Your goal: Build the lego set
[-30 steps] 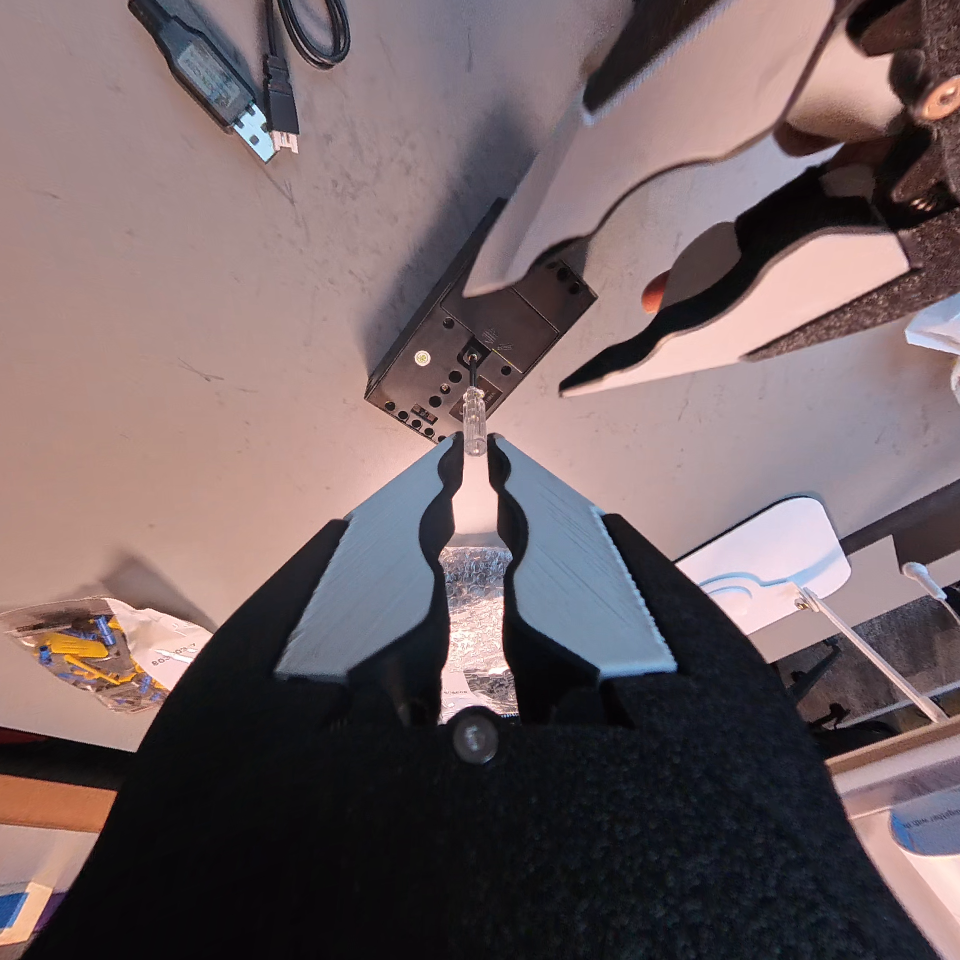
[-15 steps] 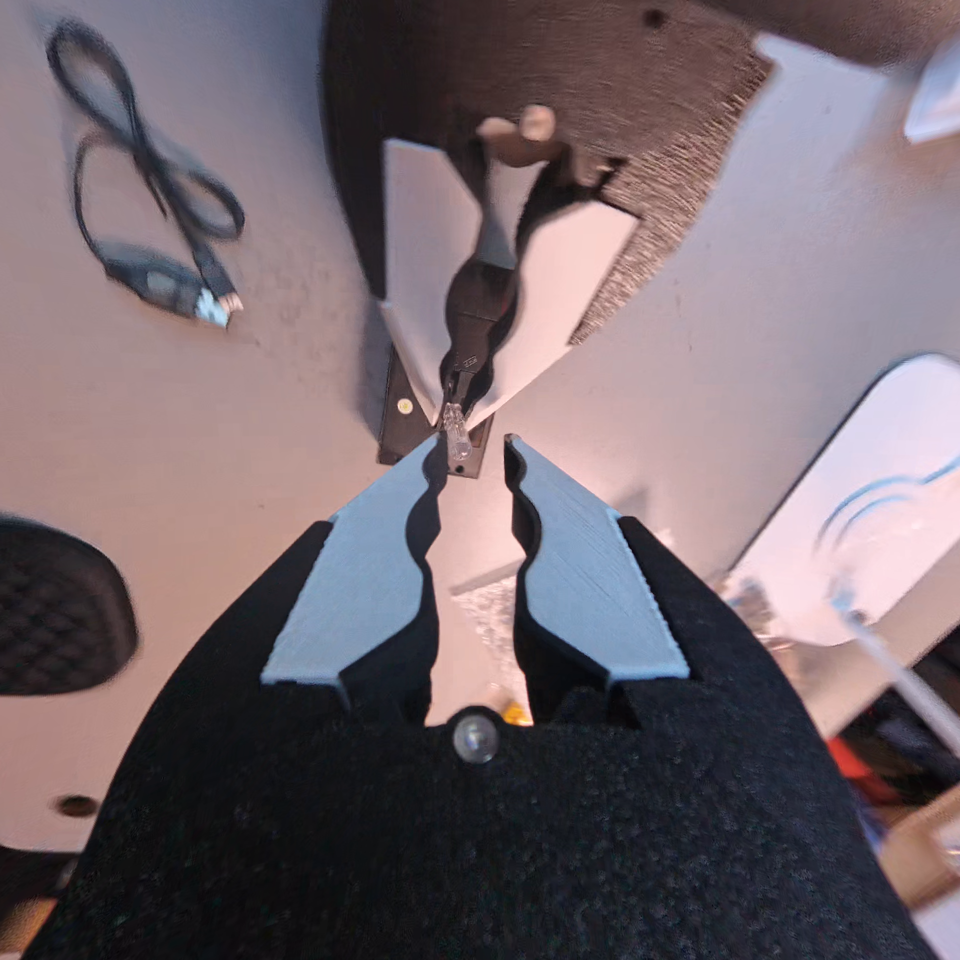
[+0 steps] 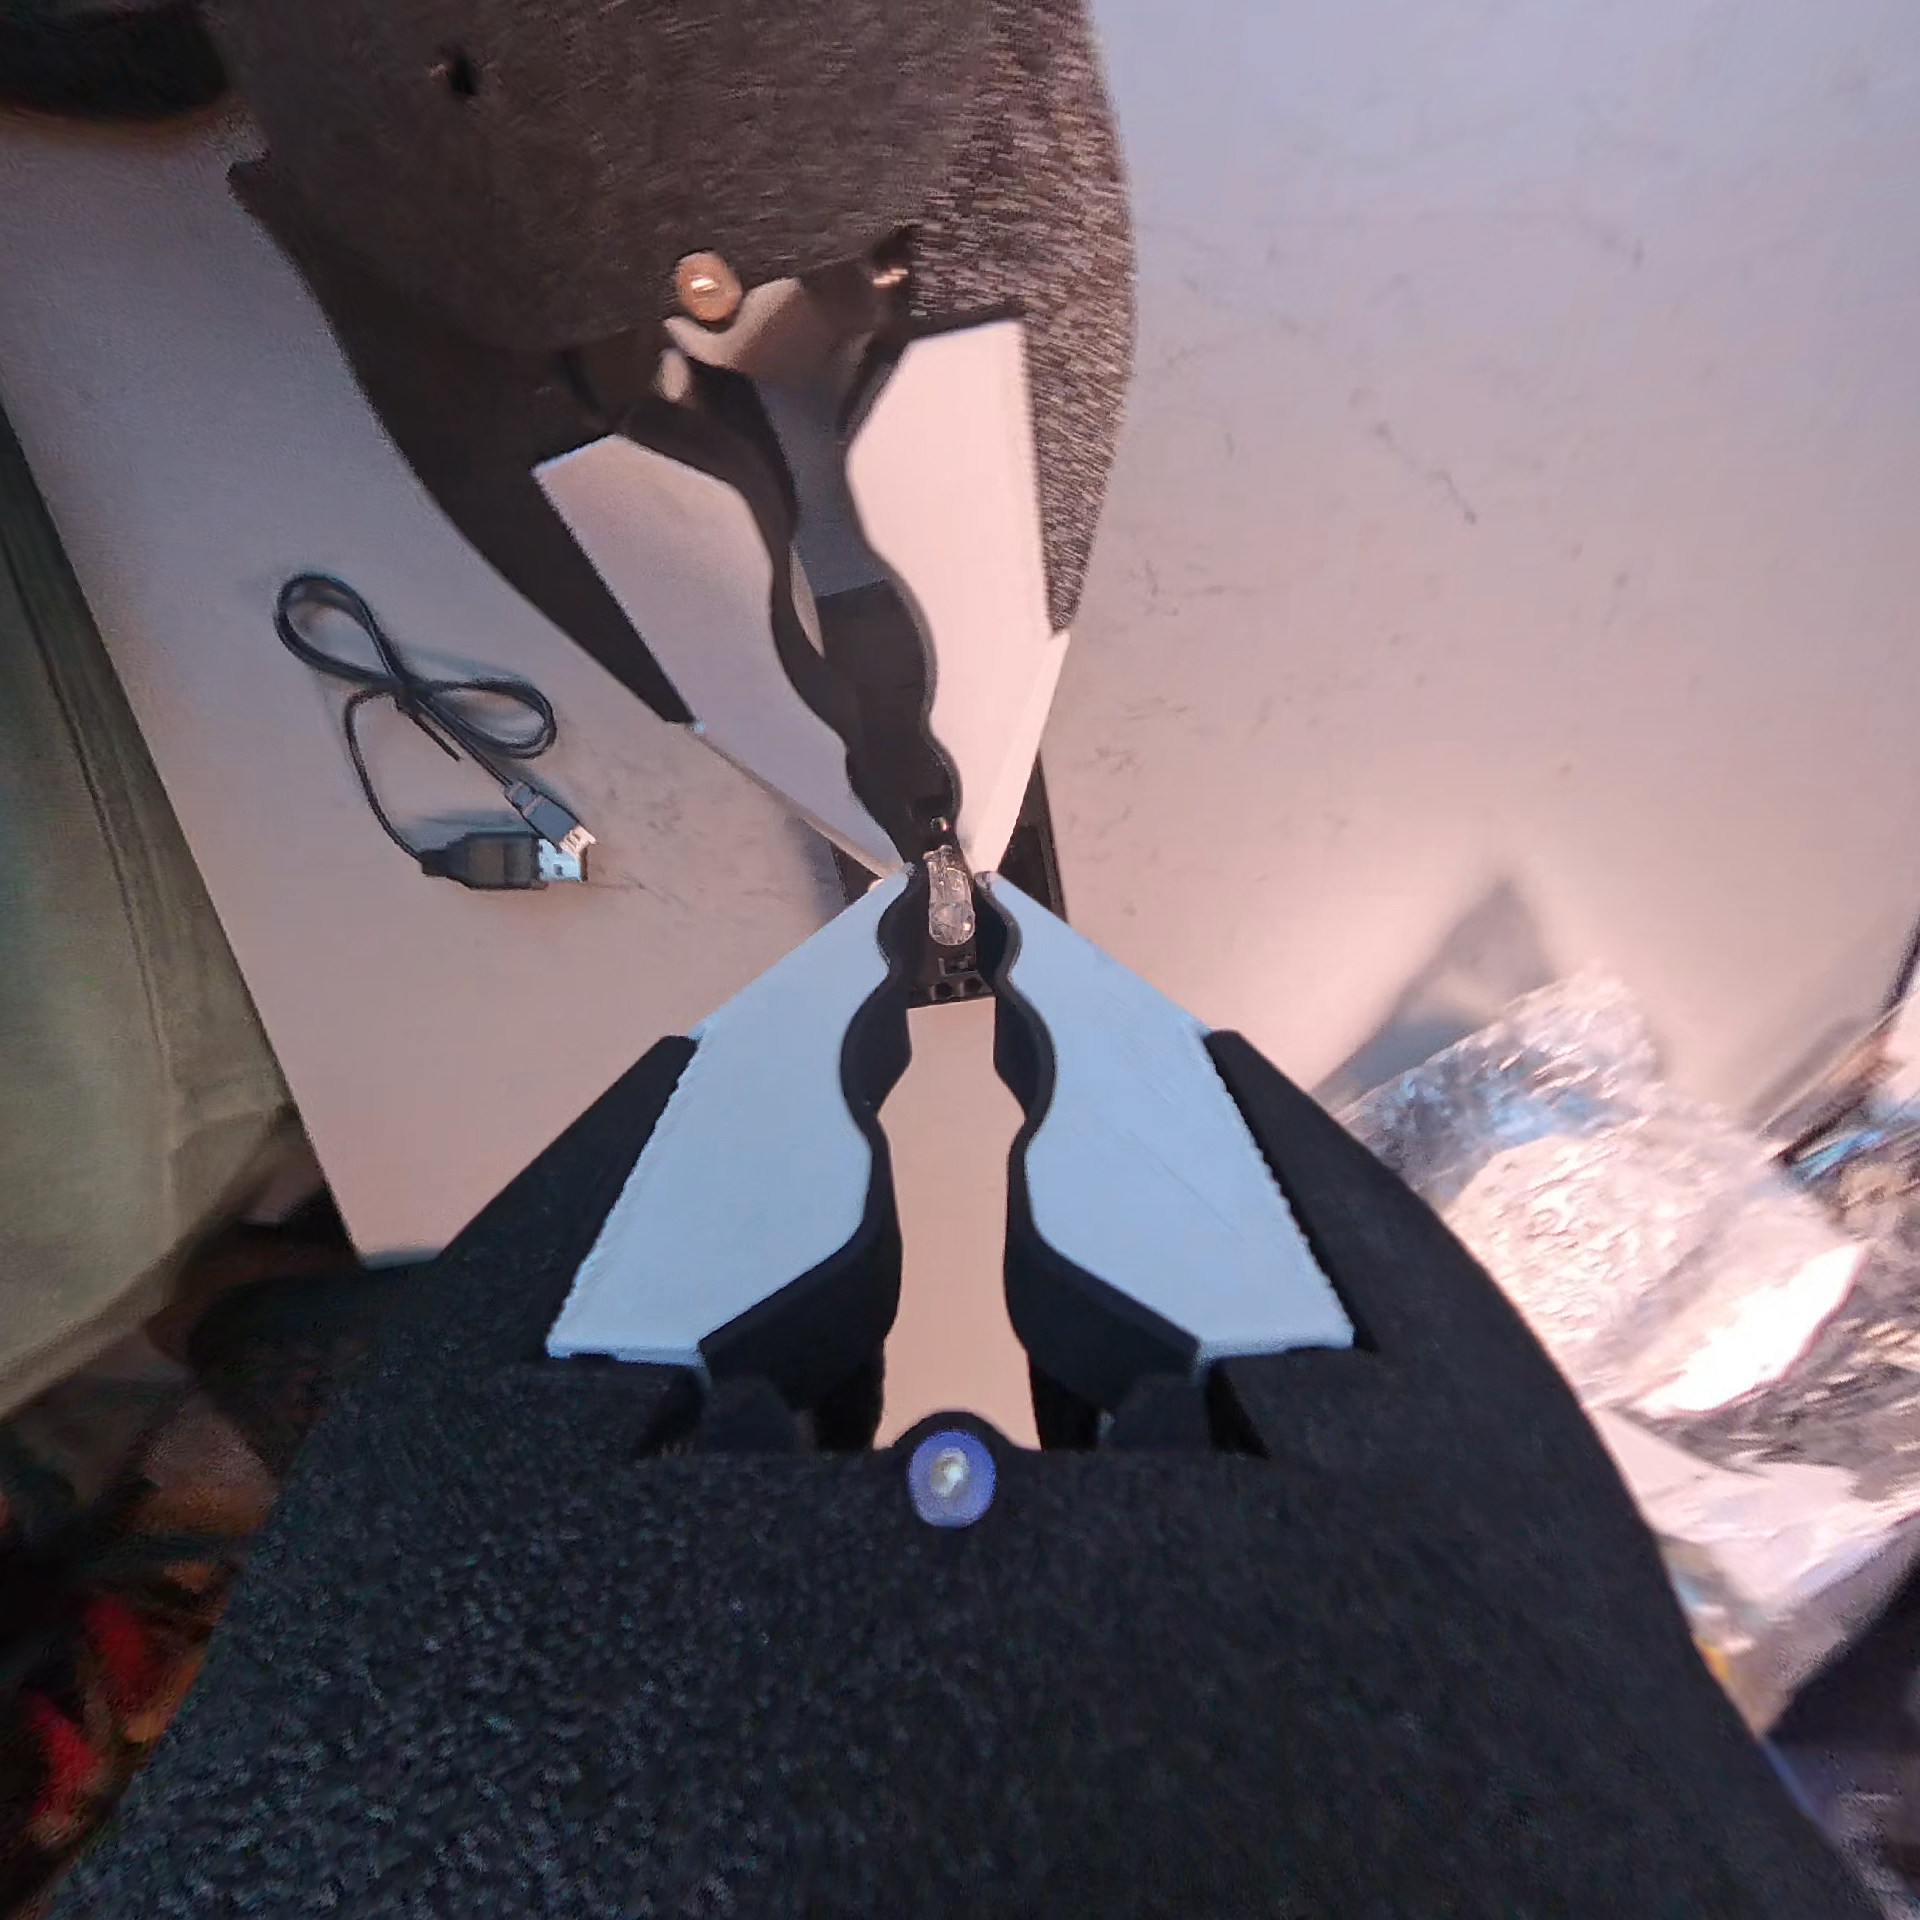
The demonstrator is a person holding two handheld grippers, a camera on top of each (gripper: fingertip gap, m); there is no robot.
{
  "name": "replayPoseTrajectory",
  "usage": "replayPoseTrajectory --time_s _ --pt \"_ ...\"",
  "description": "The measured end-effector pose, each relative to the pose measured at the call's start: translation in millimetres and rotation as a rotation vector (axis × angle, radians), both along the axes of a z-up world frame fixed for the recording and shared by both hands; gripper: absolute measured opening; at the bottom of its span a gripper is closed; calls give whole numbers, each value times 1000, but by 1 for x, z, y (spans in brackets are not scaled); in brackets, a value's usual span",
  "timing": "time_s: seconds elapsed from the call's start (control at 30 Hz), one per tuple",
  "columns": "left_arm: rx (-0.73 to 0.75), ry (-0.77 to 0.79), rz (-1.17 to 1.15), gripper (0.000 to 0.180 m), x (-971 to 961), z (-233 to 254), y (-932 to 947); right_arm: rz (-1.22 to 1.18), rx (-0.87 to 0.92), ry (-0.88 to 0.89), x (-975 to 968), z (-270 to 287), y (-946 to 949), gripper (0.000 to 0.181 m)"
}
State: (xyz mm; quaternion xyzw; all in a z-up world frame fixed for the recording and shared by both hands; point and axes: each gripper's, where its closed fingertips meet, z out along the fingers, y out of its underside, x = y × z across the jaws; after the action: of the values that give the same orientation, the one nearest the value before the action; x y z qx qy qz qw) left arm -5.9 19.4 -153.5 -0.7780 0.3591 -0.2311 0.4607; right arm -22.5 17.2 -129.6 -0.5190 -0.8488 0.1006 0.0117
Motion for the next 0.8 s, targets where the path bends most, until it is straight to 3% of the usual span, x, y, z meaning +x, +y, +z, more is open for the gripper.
replayPoseTrajectory --time_s 0.1,0.2,0.37,0.5,0.63,0.8 --pt "-21 -65 -48 19 -1 6 -5 265 82 -1 -4 0 -3 6" --pt "-12 -99 -61 16 -2 10 -5 582 155 3 0 0 -5 7" --pt "11 -56 -59 9 1 7 -2 757 158 -9 6 -1 -3 6" --pt "27 -36 -21 8 -2 7 1 600 168 -1 1 -1 1 7" --pt "36 -18 2 8 -3 6 2 290 101 -35 2 6 5 21" --pt "43 -7 9 8 -3 6 2 30 12 -19 2 4 4 7"
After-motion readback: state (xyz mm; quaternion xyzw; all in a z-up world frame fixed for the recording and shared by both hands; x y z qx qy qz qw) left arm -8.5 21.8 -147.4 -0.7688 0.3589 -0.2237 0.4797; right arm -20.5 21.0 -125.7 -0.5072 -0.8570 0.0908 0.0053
